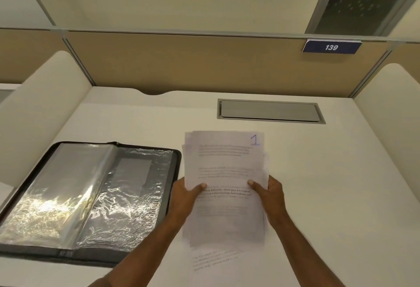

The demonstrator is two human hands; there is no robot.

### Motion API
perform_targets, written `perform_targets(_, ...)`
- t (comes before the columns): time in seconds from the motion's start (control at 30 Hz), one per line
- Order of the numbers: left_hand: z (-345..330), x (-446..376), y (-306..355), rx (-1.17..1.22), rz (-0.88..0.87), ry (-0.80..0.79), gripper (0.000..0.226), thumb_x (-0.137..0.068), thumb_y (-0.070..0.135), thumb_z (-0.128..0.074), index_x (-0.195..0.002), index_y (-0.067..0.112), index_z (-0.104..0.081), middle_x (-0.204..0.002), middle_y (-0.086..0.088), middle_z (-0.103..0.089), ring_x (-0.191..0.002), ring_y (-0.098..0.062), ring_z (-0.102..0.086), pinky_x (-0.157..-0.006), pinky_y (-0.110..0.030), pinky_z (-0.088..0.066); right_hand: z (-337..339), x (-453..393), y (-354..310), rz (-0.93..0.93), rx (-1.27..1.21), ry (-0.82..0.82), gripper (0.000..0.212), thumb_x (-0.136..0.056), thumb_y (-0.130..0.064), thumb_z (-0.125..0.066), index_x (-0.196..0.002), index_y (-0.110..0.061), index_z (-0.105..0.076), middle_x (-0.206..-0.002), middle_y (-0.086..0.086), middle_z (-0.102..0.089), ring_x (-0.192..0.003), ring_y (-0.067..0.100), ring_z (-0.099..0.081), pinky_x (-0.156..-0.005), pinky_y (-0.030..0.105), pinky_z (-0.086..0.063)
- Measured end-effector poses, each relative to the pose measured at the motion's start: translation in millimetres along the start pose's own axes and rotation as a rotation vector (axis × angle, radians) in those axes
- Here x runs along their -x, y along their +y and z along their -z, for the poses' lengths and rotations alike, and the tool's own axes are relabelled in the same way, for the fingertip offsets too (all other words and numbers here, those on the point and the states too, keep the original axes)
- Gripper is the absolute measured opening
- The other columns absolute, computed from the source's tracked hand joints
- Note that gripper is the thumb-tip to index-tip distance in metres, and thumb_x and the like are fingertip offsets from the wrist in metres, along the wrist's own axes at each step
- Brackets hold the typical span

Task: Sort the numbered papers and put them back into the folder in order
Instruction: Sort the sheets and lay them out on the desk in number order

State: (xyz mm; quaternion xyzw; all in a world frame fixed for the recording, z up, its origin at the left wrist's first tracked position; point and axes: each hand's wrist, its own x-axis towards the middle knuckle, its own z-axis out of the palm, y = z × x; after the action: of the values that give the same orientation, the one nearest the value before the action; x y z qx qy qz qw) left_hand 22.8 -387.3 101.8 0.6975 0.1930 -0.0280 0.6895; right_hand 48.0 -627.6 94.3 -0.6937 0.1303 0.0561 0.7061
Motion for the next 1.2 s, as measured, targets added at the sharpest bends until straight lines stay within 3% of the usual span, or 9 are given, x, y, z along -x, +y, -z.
perform_targets(0.17, 7, 12, 48, 0.026, -0.287, 0.105, 0.032, -0.078, 0.019, -0.084, -0.105, 0.023, -0.070, -0.091, 0.009, -0.077, -0.087, -0.014, -0.075, -0.069, -0.027, -0.062, -6, 10, -44, 0.247, -0.095, 0.022, 0.024, -0.087, -0.005, -0.072, -0.111, -0.005, -0.069, -0.097, -0.003, -0.078, -0.086, 0.020, -0.075, -0.071, 0.027, -0.061)
perform_targets(0.27, 13, 9, 50, 0.041, -0.329, 0.100, 0.039, -0.075, 0.018, -0.088, -0.100, 0.040, -0.067, -0.095, 0.016, -0.074, -0.092, -0.011, -0.071, -0.071, -0.025, -0.061, -8, 11, -43, 0.279, -0.085, -0.001, 0.029, -0.081, -0.016, -0.083, -0.106, -0.012, -0.069, -0.092, -0.005, -0.077, -0.084, 0.016, -0.073, -0.071, 0.027, -0.060)
perform_targets(0.37, 17, 3, 40, 0.017, -0.293, 0.043, 0.051, -0.074, 0.009, -0.088, -0.112, 0.033, -0.063, -0.099, 0.019, -0.073, -0.097, -0.005, -0.068, -0.076, -0.022, -0.058, -8, 7, -32, 0.249, -0.026, -0.039, 0.038, -0.077, -0.030, -0.085, -0.110, -0.020, -0.071, -0.093, 0.003, -0.076, -0.088, 0.017, -0.070, -0.077, 0.033, -0.061)
perform_targets(0.57, 19, -5, 16, -0.060, -0.239, -0.015, 0.076, -0.064, 0.041, -0.090, -0.130, 0.017, -0.060, -0.112, 0.000, -0.073, -0.106, -0.016, -0.069, -0.083, -0.031, -0.060, -11, 0, -10, 0.180, 0.058, -0.115, 0.035, -0.086, -0.004, -0.076, -0.113, -0.024, -0.069, -0.105, -0.007, -0.077, -0.100, 0.012, -0.071, -0.086, 0.028, -0.059)
perform_targets(0.77, 0, -7, 14, -0.094, -0.224, -0.002, 0.041, -0.081, 0.001, -0.079, -0.107, 0.028, -0.063, -0.094, 0.009, -0.075, -0.094, -0.004, -0.070, -0.073, -0.019, -0.058, -24, -2, 1, 0.143, 0.109, -0.103, 0.032, -0.088, -0.008, -0.075, -0.111, -0.029, -0.065, -0.107, -0.007, -0.072, -0.097, 0.002, -0.069, -0.077, 0.016, -0.057)
perform_targets(0.9, -6, -9, 18, -0.059, -0.230, 0.054, 0.038, -0.082, 0.004, -0.080, -0.101, 0.030, -0.062, -0.099, 0.007, -0.072, -0.088, -0.003, -0.072, -0.068, -0.018, -0.058, -22, -6, -4, 0.140, 0.119, -0.048, 0.019, -0.089, -0.007, -0.074, -0.104, -0.017, -0.070, -0.089, -0.013, -0.077, -0.084, 0.002, -0.072, -0.068, 0.016, -0.056)
perform_targets(1.0, -7, -7, 14, -0.055, -0.198, 0.049, 0.043, -0.082, 0.010, -0.082, -0.107, 0.034, -0.057, -0.103, 0.010, -0.071, -0.090, -0.008, -0.073, -0.068, -0.021, -0.059, -16, -4, -8, 0.105, 0.113, -0.068, 0.019, -0.088, -0.006, -0.075, -0.104, -0.016, -0.070, -0.091, -0.012, -0.077, -0.082, 0.009, -0.074, -0.065, 0.020, -0.058)
perform_targets(1.13, -1, -3, -13, -0.054, 0.019, -0.029, 0.053, -0.075, 0.032, -0.087, -0.120, 0.023, -0.062, -0.113, -0.001, -0.074, -0.099, -0.018, -0.073, -0.084, -0.042, -0.062, -6, 2, 6, -0.067, 0.133, -0.124, 0.023, -0.087, -0.009, -0.077, -0.108, -0.018, -0.071, -0.097, -0.005, -0.078, -0.082, 0.015, -0.076, -0.067, 0.026, -0.060)
perform_targets(1.2, 3, -1, -30, -0.082, 0.140, -0.069, 0.036, -0.082, 0.023, -0.083, -0.114, 0.023, -0.066, -0.113, -0.005, -0.075, -0.096, -0.019, -0.075, -0.087, -0.045, -0.061, -2, 5, 20, -0.160, 0.173, -0.160, 0.027, -0.086, -0.008, -0.077, -0.111, -0.019, -0.071, -0.102, -0.001, -0.078, -0.087, 0.018, -0.076, -0.075, 0.030, -0.061)
